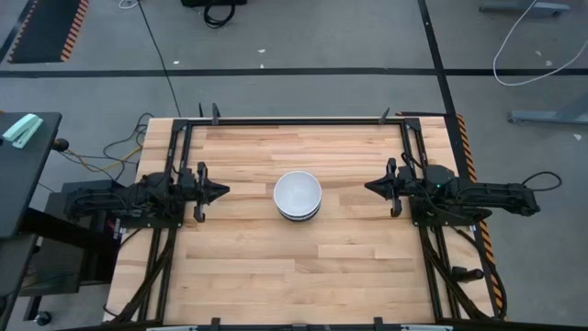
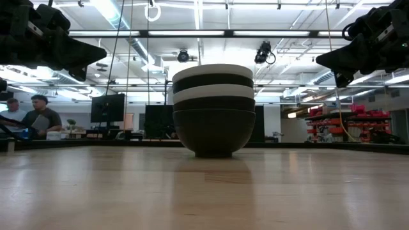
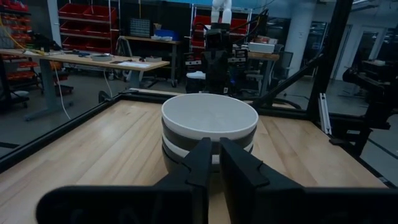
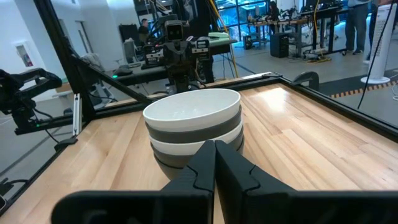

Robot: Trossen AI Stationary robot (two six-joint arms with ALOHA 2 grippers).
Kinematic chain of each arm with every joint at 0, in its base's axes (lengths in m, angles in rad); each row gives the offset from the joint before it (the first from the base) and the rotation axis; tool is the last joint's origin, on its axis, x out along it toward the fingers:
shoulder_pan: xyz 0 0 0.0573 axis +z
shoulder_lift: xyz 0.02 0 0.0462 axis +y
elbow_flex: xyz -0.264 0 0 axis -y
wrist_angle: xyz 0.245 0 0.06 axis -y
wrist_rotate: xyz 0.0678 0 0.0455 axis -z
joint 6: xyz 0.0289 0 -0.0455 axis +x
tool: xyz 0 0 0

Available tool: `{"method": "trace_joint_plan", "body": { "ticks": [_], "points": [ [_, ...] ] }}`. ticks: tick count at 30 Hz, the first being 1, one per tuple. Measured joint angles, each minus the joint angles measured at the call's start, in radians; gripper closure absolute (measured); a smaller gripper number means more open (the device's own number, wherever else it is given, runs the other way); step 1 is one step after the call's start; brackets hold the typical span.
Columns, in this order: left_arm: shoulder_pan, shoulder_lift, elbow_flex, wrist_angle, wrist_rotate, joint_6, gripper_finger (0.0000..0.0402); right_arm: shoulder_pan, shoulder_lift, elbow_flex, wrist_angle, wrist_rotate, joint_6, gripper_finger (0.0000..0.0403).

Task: Nest bowls inside each other
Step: Return to Home Position

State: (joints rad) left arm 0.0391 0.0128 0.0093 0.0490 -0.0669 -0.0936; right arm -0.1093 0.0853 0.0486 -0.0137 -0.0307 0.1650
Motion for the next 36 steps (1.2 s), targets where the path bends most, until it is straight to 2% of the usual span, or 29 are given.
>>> {"method": "trace_joint_plan", "body": {
  "ticks": [11, 22, 36],
  "points": [
    [0.0, 0.0, 0.0, 0.0, 0.0, 0.0, 0.0374, 0.0, 0.0, 0.0, 0.0, 0.0, 0.0, 0.0389],
    [0.0, 0.0, 0.0, 0.0, 0.0, 0.0, 0.0361, 0.0, 0.0, 0.0, 0.0, 0.0, 0.0, 0.0389],
    [0.0, 0.0, 0.0, -0.001, 0.001, 0.0, 0.0372, 0.0, 0.0, 0.0, 0.0, 0.0, 0.0, 0.0389]
  ]
}}
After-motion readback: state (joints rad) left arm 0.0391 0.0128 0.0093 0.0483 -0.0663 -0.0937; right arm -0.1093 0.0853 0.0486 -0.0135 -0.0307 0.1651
